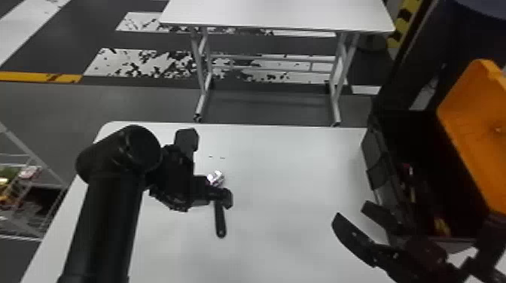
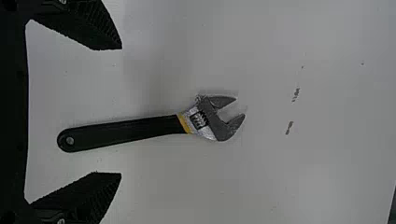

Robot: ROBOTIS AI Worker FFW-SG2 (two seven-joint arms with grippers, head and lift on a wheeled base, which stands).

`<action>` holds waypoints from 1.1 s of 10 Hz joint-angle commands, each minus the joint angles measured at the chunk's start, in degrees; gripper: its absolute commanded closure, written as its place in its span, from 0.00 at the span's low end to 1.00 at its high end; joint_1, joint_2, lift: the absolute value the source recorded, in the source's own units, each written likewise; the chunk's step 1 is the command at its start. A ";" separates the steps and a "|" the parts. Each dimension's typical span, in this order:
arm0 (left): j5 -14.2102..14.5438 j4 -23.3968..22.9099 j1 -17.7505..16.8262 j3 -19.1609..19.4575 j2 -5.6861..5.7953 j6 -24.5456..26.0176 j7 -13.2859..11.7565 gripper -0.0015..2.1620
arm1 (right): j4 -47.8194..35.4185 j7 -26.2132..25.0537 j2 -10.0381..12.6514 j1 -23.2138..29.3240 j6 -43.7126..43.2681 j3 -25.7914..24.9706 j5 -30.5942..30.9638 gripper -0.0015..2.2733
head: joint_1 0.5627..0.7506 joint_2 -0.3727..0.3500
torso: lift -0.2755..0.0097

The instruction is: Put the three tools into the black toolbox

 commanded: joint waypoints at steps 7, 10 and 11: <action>0.15 5.44 -1.23 -4.71 -0.15 0.07 2.63 0.02 | 0.09 0.09 0.09 0.10 -1.44 0.45 -1.14 0.03 | 0.70 0.52 | 0.79; 0.15 6.76 -1.67 -5.42 -0.15 0.07 4.04 0.02 | 0.18 0.09 0.09 0.45 -2.67 0.36 -1.67 0.03 | 0.70 0.51 | 0.79; 0.15 6.76 -1.76 -5.59 -0.15 0.07 4.65 0.02 | 0.18 0.09 0.09 0.71 -3.19 0.27 -2.02 0.03 | 0.70 0.52 | 0.79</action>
